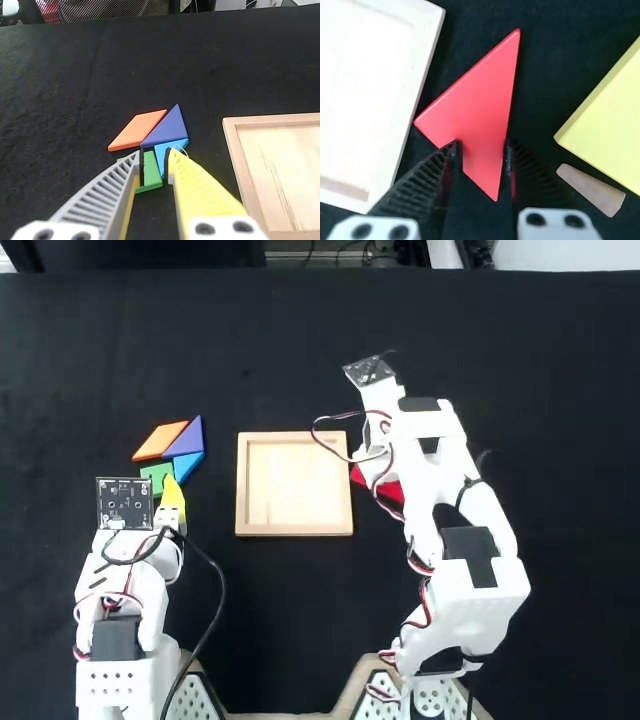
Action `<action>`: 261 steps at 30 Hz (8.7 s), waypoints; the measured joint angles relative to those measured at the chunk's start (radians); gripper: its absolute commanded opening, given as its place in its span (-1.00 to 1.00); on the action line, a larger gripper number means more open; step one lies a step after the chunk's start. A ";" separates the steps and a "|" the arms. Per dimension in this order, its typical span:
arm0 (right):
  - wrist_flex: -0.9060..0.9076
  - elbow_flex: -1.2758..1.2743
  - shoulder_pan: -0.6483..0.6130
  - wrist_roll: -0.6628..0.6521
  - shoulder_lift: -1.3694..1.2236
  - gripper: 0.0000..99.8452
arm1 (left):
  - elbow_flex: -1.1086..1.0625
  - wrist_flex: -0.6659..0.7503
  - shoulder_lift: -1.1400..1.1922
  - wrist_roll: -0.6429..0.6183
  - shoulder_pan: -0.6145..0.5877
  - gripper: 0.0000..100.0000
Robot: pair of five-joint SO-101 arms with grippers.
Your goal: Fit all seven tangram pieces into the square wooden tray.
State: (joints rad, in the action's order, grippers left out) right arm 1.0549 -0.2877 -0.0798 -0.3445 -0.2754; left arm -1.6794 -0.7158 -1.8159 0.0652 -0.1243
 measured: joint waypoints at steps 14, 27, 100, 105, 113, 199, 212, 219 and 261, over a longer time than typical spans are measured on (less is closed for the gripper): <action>0.049 -0.058 -0.057 -0.017 0.219 -0.70 | 0.000 0.000 0.000 0.000 0.000 -0.79; 0.008 -0.052 -0.048 -0.018 0.124 -0.69 | 0.000 0.000 0.003 0.000 0.000 -0.79; -0.034 -0.080 -0.155 -0.038 0.048 -0.34 | -0.002 0.000 0.003 0.000 0.000 -0.79; 0.008 -0.046 -0.155 -0.037 0.032 -0.34 | -0.002 0.000 0.003 0.000 0.000 -0.79; 0.020 -0.046 -0.107 -0.037 0.032 -0.34 | -0.002 0.000 0.003 0.000 0.000 -0.79; -0.002 0.184 0.101 -0.035 -0.121 -0.96 | -0.002 0.000 0.003 0.000 0.000 -0.79; 0.180 0.437 0.109 -0.074 -0.334 -0.96 | -0.002 0.000 0.003 0.000 0.000 -0.79; 0.298 0.588 0.109 -0.071 -0.428 -0.98 | -0.002 0.000 0.003 0.000 0.000 -0.79; 0.290 0.140 -0.118 -0.078 -0.026 -0.98 | -0.002 0.000 0.003 0.000 0.012 -0.79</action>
State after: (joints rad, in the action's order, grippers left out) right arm 1.3449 -0.1481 -0.1979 -0.4227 -0.3015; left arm -1.6809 -0.7158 -1.8128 0.0652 -0.1120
